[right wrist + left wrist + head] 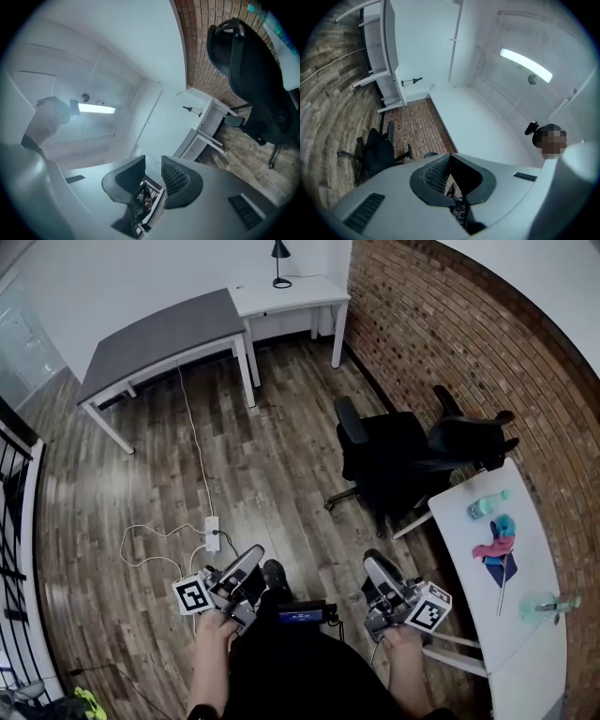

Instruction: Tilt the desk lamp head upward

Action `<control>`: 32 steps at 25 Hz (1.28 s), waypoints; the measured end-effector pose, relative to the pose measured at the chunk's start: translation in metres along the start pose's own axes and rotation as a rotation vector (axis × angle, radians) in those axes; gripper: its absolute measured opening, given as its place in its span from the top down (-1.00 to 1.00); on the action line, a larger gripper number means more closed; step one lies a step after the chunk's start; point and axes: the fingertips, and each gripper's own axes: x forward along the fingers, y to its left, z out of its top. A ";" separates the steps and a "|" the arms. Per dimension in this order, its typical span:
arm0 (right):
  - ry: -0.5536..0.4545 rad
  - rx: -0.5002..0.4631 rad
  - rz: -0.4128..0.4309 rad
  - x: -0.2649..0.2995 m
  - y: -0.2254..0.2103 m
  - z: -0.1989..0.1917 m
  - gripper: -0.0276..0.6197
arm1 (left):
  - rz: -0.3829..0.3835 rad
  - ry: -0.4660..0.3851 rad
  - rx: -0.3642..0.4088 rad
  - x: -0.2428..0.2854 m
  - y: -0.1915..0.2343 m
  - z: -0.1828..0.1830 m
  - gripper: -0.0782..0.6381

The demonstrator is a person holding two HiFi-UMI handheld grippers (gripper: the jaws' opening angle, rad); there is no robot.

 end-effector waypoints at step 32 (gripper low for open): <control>0.155 0.067 0.005 0.366 -0.176 0.104 0.63 | -0.001 -0.007 0.078 0.158 0.141 0.294 0.76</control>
